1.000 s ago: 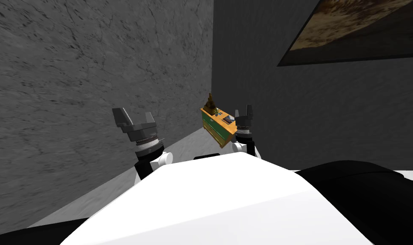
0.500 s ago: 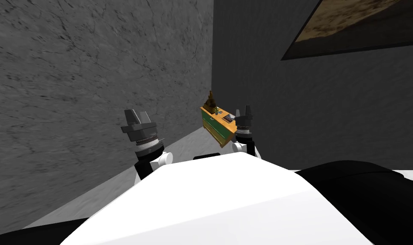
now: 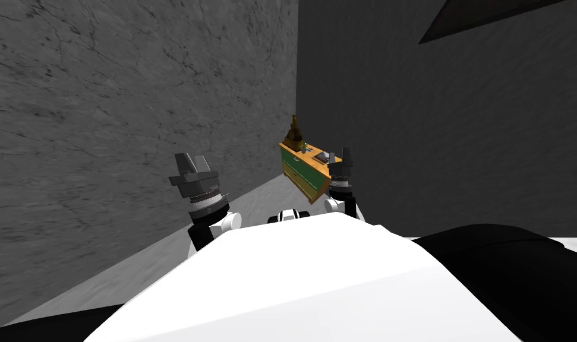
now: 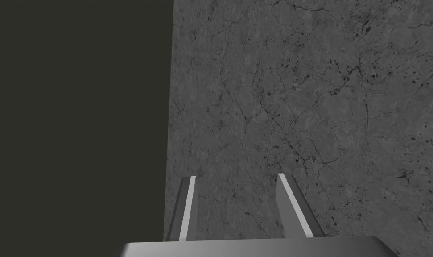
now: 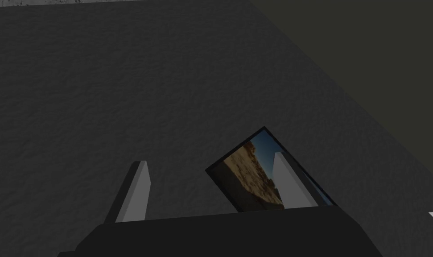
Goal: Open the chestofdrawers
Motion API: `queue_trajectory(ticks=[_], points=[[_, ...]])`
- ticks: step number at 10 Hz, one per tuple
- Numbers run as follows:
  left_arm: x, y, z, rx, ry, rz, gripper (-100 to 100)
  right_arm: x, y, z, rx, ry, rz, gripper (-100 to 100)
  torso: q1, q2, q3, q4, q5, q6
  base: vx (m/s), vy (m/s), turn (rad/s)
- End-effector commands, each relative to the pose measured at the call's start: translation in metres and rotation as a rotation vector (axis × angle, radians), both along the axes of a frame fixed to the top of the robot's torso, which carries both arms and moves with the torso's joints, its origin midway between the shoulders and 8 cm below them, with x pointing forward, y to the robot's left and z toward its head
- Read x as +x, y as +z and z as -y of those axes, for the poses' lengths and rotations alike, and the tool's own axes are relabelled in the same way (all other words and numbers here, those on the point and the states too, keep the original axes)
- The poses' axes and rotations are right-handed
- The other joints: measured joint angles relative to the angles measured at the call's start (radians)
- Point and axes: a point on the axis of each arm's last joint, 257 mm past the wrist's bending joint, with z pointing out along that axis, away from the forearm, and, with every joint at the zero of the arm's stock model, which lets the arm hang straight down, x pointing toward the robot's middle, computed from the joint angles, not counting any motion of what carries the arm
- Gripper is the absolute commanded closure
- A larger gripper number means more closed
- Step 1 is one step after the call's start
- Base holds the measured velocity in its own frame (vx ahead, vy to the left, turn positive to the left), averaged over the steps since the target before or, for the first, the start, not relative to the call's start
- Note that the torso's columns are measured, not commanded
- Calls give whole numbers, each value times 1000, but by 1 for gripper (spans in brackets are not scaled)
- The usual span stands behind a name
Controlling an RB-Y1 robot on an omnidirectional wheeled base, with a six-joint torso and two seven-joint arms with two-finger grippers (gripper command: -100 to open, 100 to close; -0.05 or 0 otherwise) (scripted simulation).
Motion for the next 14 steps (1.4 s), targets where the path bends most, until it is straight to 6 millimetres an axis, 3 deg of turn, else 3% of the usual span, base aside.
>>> queue_trajectory(ticks=[1, 5, 8, 14], points=[[0, 0, 0, 0, 0, -1, 0, 9, -5, -17, -128, -15, -26, -100, 1, 31, -70, 32, 0, 0, 124, 62, -74], [0, 0, 0, 0, 0, -1, 0, 28, -22, -48, -375, -67, -60, -100, 0, 46, -94, 47, 0, 0, 148, 79, -98], [0, 0, 0, 0, 0, -1, 0, 33, -28, -59, -482, -103, -66, -100, -2, 49, -92, 48, -1, 0, 109, 46, -54], [0, 0, 0, 0, 0, -1, 0, 57, -60, -97, -830, -199, -69, -100, 0, 48, -93, 47, 0, 0, 130, 67, -100]])
